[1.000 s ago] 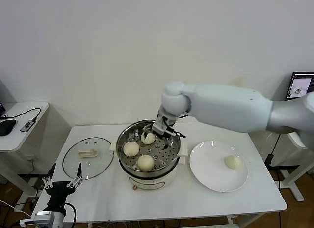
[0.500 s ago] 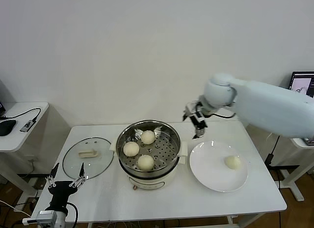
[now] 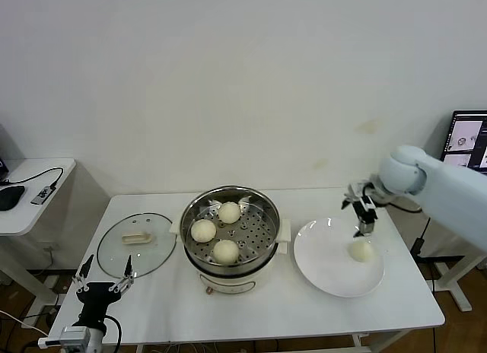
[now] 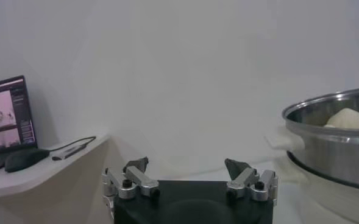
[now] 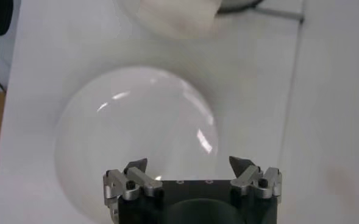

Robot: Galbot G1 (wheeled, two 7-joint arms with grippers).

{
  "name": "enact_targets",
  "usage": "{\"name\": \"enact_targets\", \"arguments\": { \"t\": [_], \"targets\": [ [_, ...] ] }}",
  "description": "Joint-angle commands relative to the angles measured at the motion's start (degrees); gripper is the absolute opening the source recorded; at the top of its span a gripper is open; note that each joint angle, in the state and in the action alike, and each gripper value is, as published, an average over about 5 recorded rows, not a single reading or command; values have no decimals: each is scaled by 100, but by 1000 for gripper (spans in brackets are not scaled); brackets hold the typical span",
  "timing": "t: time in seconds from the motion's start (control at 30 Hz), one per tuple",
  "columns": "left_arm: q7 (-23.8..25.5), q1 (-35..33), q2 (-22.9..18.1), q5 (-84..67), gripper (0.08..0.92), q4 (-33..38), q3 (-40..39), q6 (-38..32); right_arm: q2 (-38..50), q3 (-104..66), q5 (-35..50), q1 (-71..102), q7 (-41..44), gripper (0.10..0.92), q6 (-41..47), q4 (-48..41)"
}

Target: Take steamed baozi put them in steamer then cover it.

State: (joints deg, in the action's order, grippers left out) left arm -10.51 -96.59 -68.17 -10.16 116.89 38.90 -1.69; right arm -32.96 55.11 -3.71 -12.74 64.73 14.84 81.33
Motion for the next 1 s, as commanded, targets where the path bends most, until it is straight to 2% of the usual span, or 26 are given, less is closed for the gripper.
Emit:
{"name": "enact_targets", "arguments": {
  "t": [0.03,0.63,1.0],
  "targets": [
    [3,9,-4,1,823,-36,1,8,186,-1038,-742,1513,26,823,-228,-505],
    [-1,34,-21,-7,823,-131,48,9,-845,-1590,-1278,1909,-217,823,-195,-1509],
    [-3,46,-41,-10,823,-183,34,-2,-950,-1627,-1516,1928,-198,805,-143,-1693]
  ]
}}
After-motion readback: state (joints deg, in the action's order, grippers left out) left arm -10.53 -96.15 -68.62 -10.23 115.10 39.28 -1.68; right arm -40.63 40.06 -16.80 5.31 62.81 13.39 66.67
